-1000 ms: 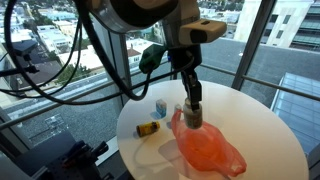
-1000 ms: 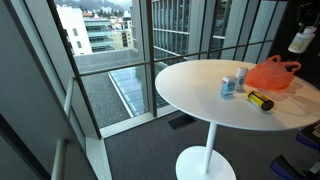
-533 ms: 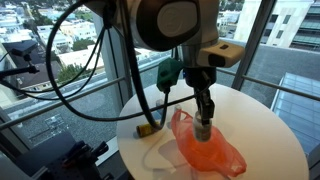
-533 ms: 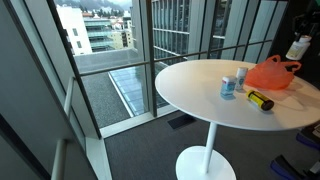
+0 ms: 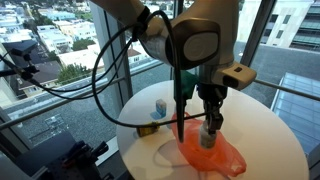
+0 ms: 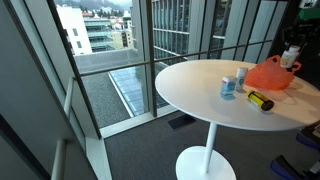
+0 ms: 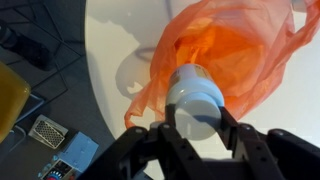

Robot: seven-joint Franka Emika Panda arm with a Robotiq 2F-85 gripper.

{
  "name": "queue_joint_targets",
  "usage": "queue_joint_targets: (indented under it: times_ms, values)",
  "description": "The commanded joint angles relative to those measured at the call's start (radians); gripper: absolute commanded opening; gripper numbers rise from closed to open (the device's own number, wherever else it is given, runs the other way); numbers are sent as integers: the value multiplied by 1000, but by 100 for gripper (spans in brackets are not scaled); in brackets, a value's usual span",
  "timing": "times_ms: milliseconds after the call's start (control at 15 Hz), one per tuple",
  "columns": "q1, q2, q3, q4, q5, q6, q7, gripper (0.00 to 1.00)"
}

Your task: Pick up the white medicine bottle and put it in the orange plastic bag

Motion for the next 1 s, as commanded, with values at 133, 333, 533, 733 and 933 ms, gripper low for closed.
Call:
queue_joint_targets:
  times_ms: [133,333,533,733,933]
  values:
    - [29,75,-27,73,66,-22,-63,19]
    - [44,71,-35,47,52,-8,-60,44]
    - [53,40,-29,32,60,-25,-84,44]
    - [54,32,-28,24,59,-26,-87,44]
    - [55,73,-43,43,37,12,-49,19]
